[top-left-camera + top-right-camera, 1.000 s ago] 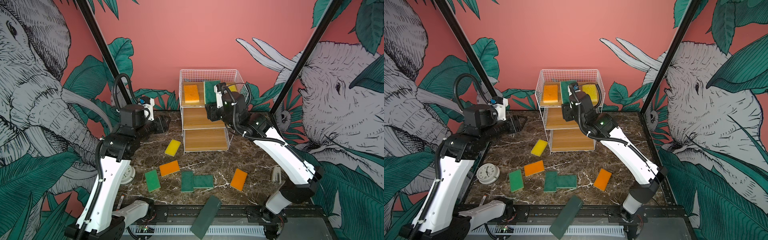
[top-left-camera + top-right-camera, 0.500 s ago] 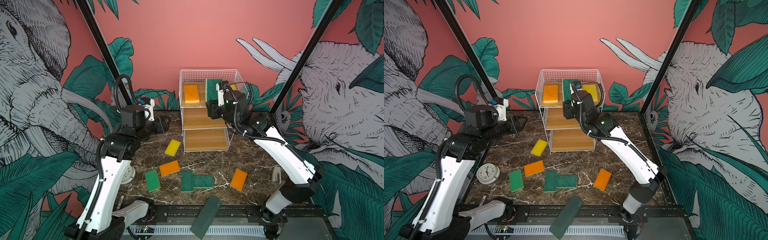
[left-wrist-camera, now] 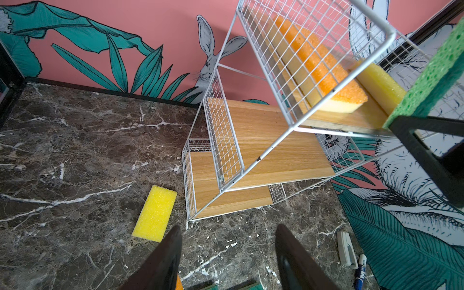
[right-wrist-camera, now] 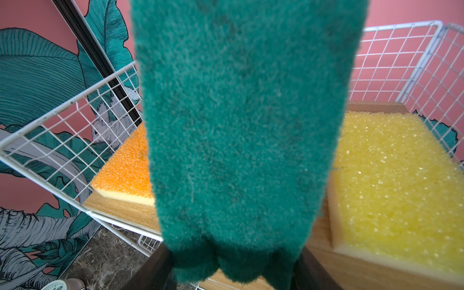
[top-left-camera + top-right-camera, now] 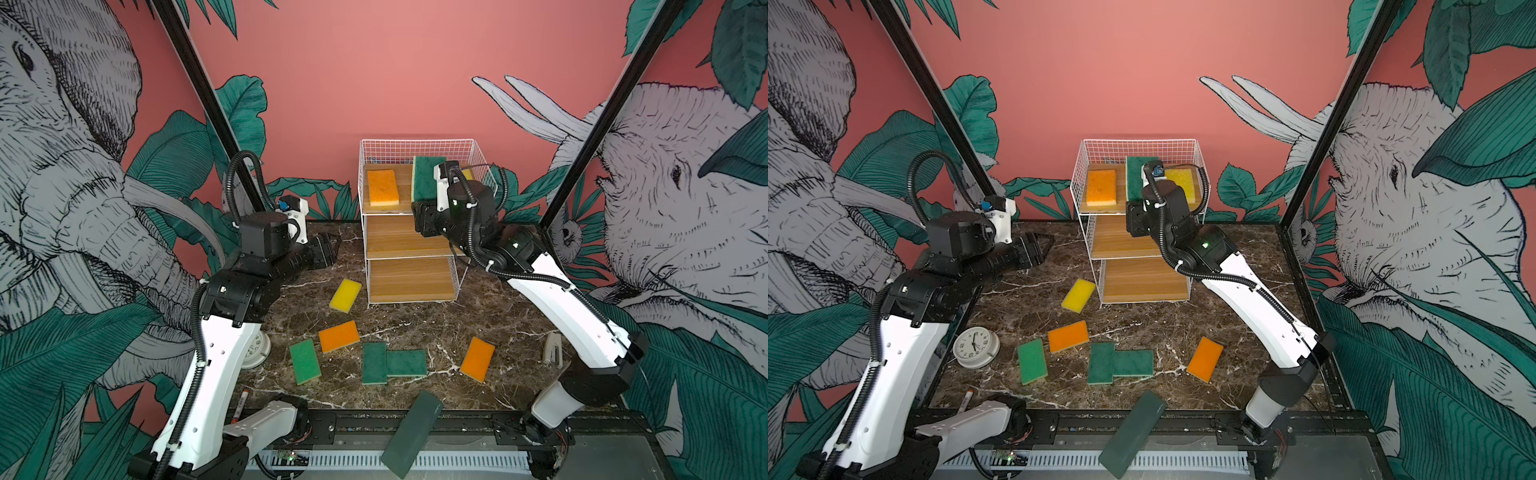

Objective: Arrange cleaning sponges on a shelf
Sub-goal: Place the cleaning sponge at the shelf.

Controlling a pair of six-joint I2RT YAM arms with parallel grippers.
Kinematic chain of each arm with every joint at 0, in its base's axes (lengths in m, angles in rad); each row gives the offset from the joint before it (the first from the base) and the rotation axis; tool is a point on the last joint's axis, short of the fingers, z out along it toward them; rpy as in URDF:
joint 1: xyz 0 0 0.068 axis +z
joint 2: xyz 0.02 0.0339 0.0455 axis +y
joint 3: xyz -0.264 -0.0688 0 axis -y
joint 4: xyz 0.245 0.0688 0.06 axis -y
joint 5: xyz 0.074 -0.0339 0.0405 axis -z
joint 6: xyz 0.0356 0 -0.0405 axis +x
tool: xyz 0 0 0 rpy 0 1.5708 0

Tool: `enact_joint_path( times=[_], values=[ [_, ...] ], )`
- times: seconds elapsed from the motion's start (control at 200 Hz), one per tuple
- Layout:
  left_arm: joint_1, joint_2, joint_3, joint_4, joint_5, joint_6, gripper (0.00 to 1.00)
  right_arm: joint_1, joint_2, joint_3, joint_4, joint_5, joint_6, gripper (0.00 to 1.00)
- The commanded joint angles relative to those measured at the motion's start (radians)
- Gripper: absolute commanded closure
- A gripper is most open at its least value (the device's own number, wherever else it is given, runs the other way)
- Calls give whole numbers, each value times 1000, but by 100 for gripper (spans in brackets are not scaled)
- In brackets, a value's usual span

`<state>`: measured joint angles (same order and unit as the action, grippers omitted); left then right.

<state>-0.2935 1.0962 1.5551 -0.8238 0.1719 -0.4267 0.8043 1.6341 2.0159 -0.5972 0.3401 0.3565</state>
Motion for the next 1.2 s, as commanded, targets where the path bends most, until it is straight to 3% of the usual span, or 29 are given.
enact_joint_path(
  times=[0.0,0.705,1.195],
  values=[
    [5,-18,-11,18,-1,-12,39,-2,2,6,17,9,13,34],
    [5,-25,-19,29,6,-16,39,-2,54,70,-57,6,27,28],
    [5,-35,-21,23,1,-14,39,-2,63,73,-77,23,62,32]
  ],
)
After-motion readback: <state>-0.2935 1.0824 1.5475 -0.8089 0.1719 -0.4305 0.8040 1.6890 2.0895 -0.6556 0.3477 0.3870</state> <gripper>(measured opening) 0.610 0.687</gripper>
